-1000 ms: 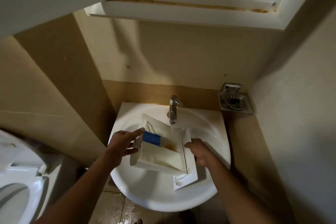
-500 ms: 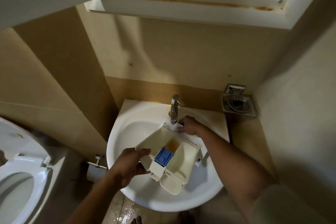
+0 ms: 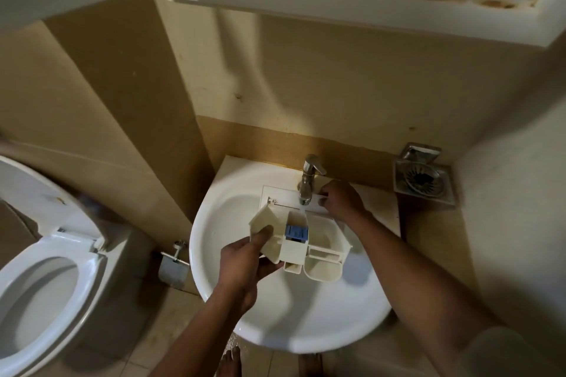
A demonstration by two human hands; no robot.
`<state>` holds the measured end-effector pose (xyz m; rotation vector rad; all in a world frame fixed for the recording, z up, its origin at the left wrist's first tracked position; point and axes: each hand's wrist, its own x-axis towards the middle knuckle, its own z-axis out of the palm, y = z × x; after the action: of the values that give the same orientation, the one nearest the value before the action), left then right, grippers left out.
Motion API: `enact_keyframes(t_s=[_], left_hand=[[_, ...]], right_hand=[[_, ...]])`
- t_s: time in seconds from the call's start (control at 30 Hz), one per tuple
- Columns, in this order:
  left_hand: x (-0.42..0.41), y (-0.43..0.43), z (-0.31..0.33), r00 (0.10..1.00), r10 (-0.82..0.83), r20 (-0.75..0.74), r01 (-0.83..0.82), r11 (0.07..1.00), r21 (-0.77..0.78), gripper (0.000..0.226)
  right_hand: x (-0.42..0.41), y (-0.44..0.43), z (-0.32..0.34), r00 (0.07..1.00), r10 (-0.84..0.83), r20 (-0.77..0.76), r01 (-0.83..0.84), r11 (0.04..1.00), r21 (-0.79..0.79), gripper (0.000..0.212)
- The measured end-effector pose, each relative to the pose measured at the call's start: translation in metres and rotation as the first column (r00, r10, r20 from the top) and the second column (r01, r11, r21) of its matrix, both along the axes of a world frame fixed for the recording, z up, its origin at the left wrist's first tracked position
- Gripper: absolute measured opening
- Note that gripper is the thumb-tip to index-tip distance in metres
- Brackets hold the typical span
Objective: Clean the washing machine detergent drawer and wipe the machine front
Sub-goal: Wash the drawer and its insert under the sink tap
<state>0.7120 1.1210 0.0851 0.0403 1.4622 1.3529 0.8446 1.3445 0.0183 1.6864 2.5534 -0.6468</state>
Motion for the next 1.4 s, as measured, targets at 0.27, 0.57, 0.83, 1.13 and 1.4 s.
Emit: enact_keyframes(t_s=[0.27,0.57,0.83,1.13,1.4], left_hand=[[0.009,0.017,0.01,0.999,0.034,-0.024,-0.033,0.999,0.023,0.016],[0.007,0.025,0.016,0.997,0.049,-0.054,-0.048,0.999,0.007,0.025],[0.002,0.016,0.004,0.997,0.007,-0.079,-0.007,1.0,0.008,0.008],[-0.022,-0.018,-0.049,0.995,0.05,0.092,-0.047,0.998,-0.035,0.027],[-0.018,-0.023,-0.087,0.957,0.031,0.288,0.013,0.988,-0.151,0.024]], right_hand=[[0.008,0.013,0.01,0.998,-0.052,-0.02,0.051,0.998,-0.033,0.023],[0.006,0.015,0.012,0.998,-0.053,-0.034,0.051,0.998,-0.048,0.021],[0.007,0.005,0.016,0.995,-0.091,-0.039,0.09,0.995,-0.043,0.018],[0.032,-0.056,0.023,0.999,-0.055,0.002,0.055,0.998,-0.033,0.051],[0.043,-0.096,0.054,0.992,-0.118,0.035,0.117,0.992,0.04,0.02]])
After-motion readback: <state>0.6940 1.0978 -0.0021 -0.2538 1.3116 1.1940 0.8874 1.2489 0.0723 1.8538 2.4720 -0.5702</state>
